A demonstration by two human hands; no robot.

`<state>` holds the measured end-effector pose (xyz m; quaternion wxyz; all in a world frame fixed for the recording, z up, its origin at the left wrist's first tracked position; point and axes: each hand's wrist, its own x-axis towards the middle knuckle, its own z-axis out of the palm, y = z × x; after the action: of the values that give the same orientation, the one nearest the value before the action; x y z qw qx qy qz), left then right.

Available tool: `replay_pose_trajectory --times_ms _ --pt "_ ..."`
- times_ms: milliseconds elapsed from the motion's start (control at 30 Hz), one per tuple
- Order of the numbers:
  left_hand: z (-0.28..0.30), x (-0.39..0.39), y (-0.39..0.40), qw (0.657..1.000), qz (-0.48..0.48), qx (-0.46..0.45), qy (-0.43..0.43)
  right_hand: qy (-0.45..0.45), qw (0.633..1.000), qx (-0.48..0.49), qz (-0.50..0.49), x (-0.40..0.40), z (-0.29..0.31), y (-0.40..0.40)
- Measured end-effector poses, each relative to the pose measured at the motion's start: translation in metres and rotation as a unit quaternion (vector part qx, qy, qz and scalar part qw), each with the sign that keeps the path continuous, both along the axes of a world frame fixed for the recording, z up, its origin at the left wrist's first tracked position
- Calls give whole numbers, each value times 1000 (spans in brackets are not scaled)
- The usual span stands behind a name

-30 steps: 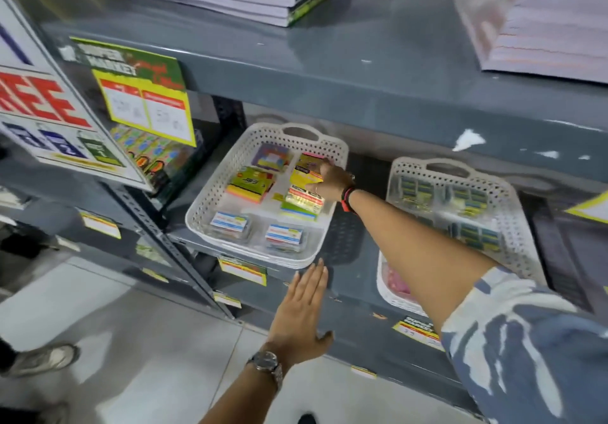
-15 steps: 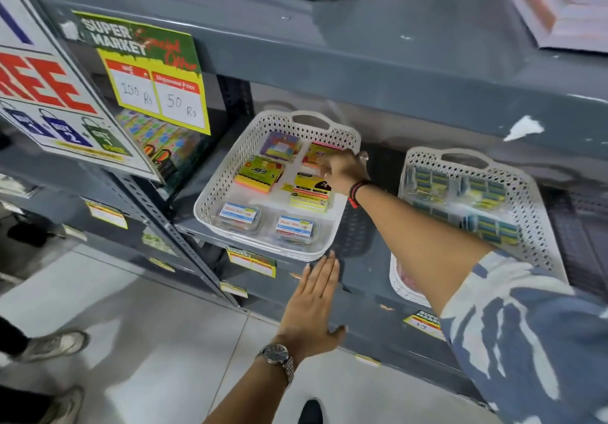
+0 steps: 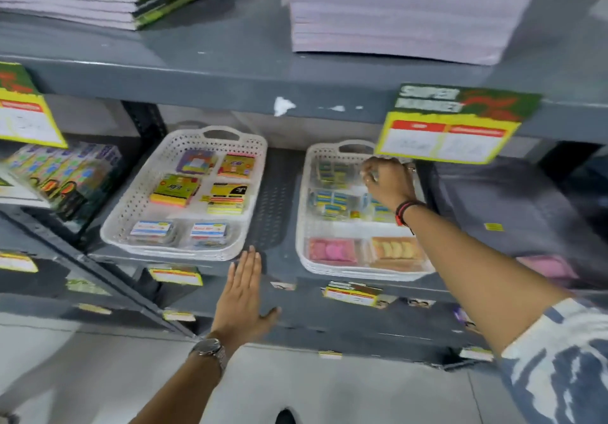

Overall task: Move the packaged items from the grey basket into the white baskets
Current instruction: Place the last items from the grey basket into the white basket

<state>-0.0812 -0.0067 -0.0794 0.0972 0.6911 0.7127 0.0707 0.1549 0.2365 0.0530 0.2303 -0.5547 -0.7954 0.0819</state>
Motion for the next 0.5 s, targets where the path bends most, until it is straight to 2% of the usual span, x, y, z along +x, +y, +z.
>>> replay_pose_trajectory --times_ms 200,500 --pt "-2 12 9 998 -46 -16 33 -61 989 -106 -83 124 6 -17" --pt "-8 16 24 995 -30 -59 77 -96 946 -273 -146 263 10 -37"
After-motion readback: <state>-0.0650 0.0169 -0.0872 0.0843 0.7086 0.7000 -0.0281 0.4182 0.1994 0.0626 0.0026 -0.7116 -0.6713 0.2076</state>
